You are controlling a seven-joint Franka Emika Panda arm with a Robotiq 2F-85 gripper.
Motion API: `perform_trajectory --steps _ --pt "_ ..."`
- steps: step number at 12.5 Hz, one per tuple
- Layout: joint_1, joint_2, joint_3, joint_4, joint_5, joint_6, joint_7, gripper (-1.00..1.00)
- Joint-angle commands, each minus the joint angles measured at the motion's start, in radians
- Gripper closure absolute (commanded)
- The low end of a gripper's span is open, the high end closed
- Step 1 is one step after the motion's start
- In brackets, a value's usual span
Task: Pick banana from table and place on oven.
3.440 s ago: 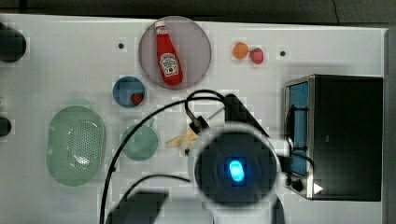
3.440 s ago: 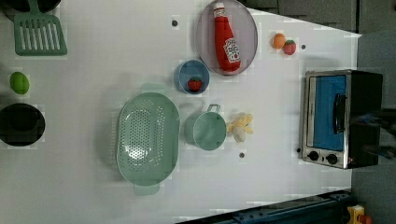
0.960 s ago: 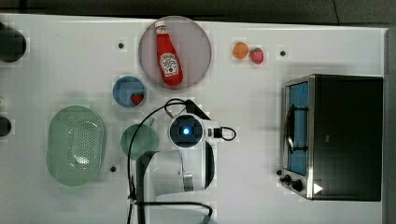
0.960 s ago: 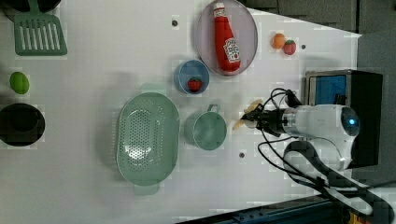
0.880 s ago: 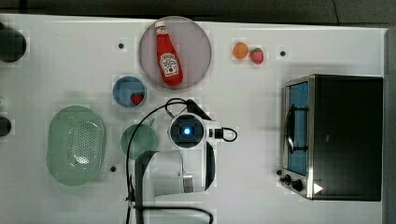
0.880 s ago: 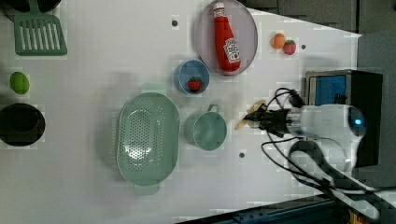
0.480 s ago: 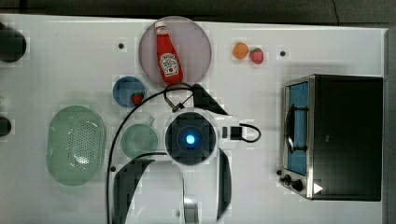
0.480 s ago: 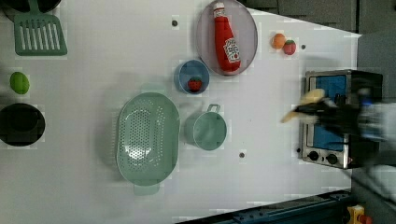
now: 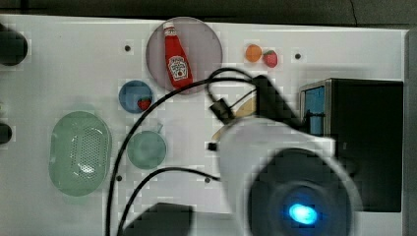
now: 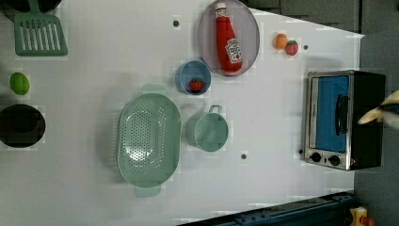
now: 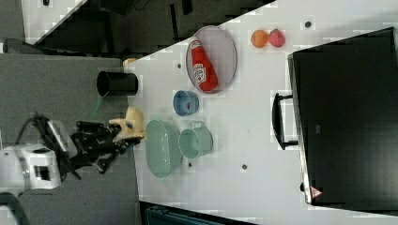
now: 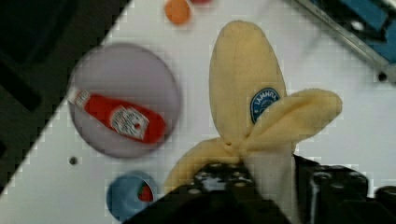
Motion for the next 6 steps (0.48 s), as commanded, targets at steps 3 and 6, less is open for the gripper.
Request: perform_trajectory --steps 3,6 --pt "-0.026 0.109 -0.206 0.009 -0.011 -0.037 -0.308 0.51" --pt "-0.032 0.184 -0.346 0.01 -0.011 0.021 -0.526 0.51"
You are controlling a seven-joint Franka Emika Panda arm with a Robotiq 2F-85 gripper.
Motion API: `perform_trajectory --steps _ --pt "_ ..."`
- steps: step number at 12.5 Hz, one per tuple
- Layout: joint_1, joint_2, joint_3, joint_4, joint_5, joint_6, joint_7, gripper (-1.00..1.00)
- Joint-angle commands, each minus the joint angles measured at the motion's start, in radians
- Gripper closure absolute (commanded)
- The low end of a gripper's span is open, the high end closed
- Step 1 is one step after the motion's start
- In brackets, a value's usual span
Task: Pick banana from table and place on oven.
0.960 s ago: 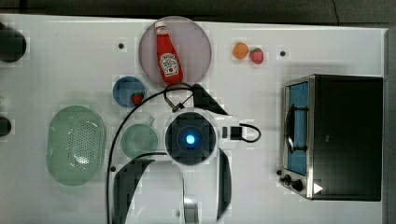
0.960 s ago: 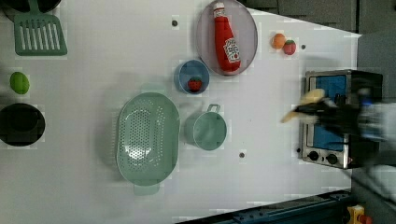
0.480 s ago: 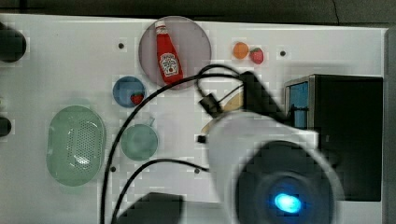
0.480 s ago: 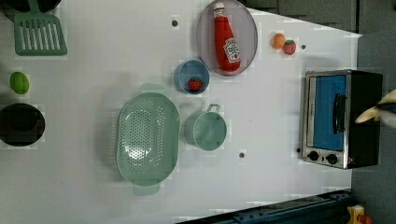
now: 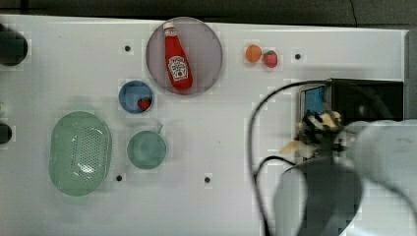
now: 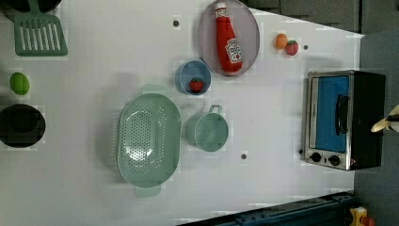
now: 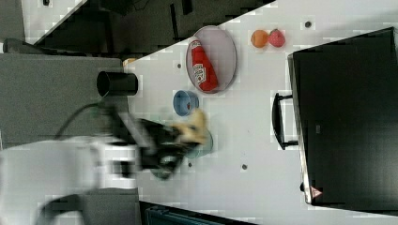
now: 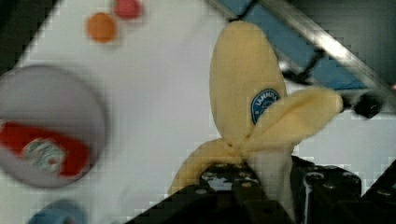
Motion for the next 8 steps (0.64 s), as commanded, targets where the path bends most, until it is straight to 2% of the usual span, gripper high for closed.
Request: perform_trajectory --steps 1,5,8 --pt "-0.01 0.068 -0.093 0.003 -0.013 0.094 -0.312 0.51" --pt "-0.011 0.219 -0.23 0.004 -0.013 0.314 -0.61 0.51" --pt "-0.013 0.313 -0.284 0.006 -0.008 0.387 -0.724 0.51"
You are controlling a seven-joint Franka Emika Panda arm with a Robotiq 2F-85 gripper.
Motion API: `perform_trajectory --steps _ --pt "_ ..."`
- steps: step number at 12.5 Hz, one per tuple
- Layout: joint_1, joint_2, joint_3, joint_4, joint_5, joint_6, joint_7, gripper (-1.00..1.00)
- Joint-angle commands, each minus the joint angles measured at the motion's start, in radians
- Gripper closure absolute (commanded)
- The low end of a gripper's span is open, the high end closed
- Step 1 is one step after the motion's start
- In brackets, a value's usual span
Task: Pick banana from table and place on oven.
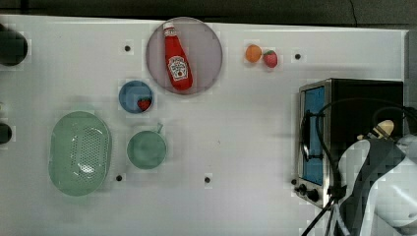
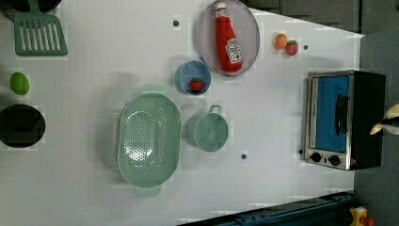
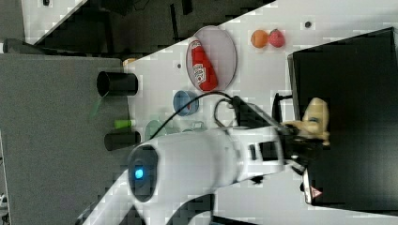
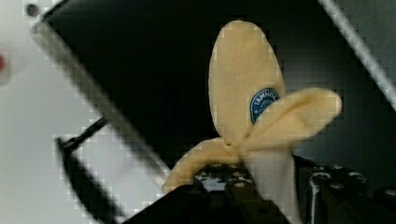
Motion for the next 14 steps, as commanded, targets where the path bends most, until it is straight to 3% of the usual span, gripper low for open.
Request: perform_trajectory --steps 1,2,8,9,11,14 --pt "0.019 0.02 -0.02 0.018 0.008 0.029 -0.195 0.51" --pt "0.019 0.032 -0.022 0.019 0.008 0.029 -0.198 0.46" --pt "0.021 0.031 -0.018 0.03 0.007 0.036 -0.2 -0.86" --pt "0.024 0.028 -0.018 0.046 0.005 0.029 -0.2 -0.99" --pt "0.034 0.008 -0.015 0.094 0.005 0.004 -0.2 -1.0" --pt "0.055 -0.054 0.01 0.181 0.004 -0.18 -0.196 -1.0"
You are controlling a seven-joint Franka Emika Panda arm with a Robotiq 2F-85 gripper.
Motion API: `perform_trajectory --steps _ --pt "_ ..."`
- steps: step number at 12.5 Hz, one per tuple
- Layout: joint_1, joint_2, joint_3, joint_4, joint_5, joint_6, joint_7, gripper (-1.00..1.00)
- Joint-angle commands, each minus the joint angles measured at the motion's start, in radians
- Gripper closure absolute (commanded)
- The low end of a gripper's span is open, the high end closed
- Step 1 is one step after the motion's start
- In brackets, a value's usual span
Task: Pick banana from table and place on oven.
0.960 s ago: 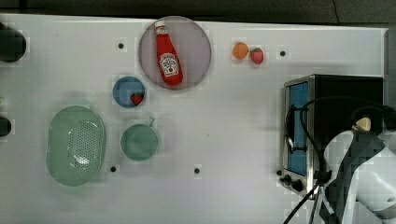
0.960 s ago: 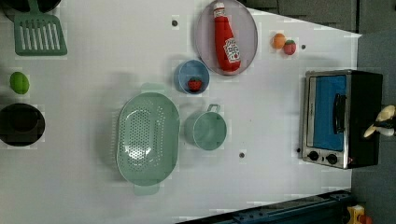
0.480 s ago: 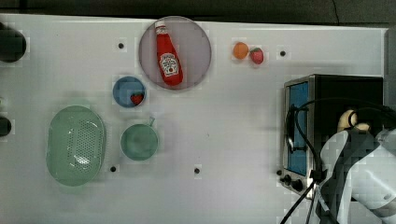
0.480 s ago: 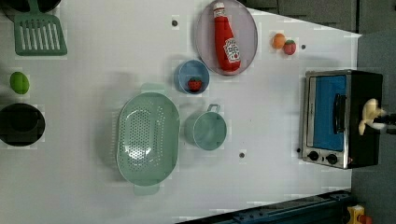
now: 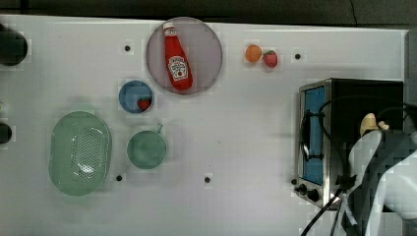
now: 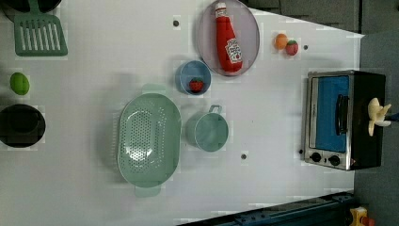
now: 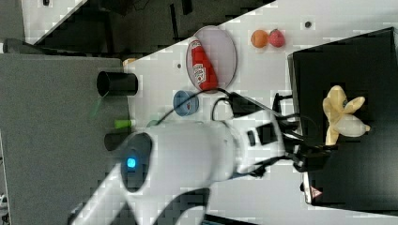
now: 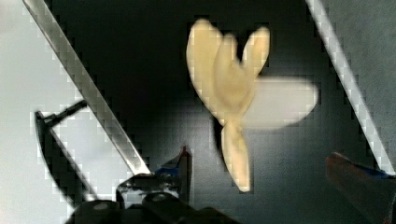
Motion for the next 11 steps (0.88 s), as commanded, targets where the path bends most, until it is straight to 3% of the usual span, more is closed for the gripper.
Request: perform_trajectory --steps 1,3,11 --pt "0.05 -0.118 0.053 0.118 -0.005 -0.158 -0.012 -1.0" --pt "0.062 -0.174 0.111 0.167 -0.005 -0.258 0.076 -1.0" --pt "0.071 -0.307 0.483 0.164 -0.025 -0.477 0.858 -1.0"
